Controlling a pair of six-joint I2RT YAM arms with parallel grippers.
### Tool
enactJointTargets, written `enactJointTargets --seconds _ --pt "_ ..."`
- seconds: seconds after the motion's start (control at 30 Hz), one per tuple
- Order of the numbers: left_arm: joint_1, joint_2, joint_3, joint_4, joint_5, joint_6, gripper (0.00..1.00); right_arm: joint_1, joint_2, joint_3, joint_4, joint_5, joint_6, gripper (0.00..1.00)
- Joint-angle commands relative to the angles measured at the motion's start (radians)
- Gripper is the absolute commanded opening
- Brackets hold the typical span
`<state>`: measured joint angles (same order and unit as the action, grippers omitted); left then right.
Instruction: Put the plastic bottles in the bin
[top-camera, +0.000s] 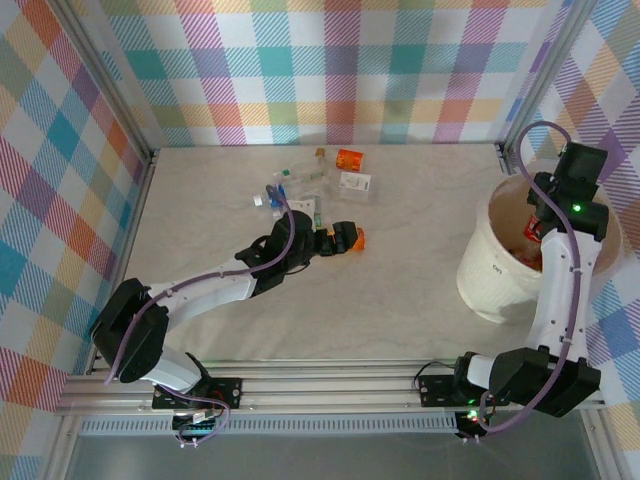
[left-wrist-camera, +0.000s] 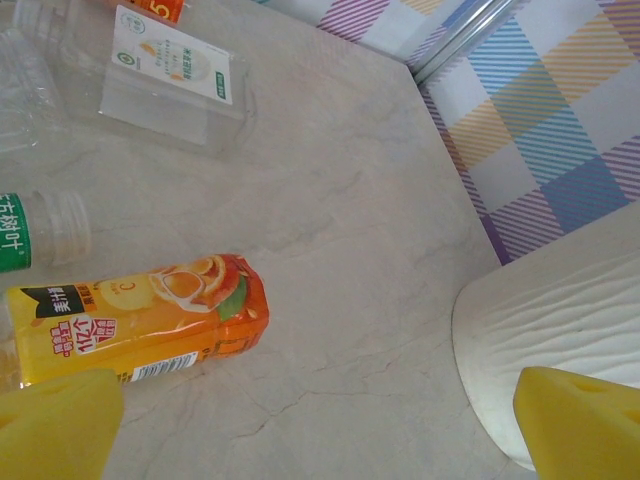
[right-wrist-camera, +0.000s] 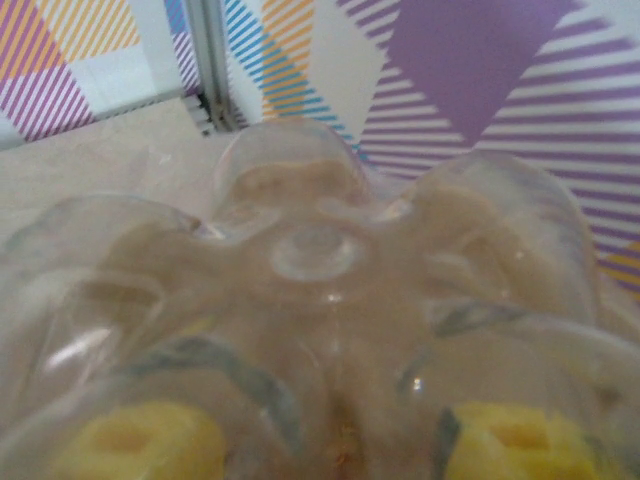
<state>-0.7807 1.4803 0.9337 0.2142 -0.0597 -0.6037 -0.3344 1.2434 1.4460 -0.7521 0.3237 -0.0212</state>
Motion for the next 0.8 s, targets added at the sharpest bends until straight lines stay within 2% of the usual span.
enactJointTargets --seconds 0.0,0.07,0.23,0.33,0.6,0.77 --pt "0.011 0.006 0.022 0.022 0.019 -0.004 1.00 -0.006 0.004 -0.020 0.042 -0.074 0.033 0.41" --pt "0.012 0.005 0.020 0.024 0.021 -0.005 1.00 -0.006 0.007 -0.031 0.043 -0.086 0.042 0.47" --pt "0.017 0.005 0.021 0.021 0.026 -0.010 1.00 -0.005 0.009 -0.027 0.026 -0.127 0.049 0.69" --pt "0.017 0.006 0.018 0.022 0.024 -0.016 1.00 -0.006 0.009 -0.008 0.008 -0.140 0.055 0.77" --pt "0.020 0.009 0.006 0.036 0.019 -0.032 1.00 -0.006 -0.001 0.029 -0.019 -0.150 0.071 0.83" --pt "0.029 0.007 0.007 0.025 0.004 -0.040 1.00 -0.005 -0.021 0.044 -0.022 -0.205 0.088 0.87"
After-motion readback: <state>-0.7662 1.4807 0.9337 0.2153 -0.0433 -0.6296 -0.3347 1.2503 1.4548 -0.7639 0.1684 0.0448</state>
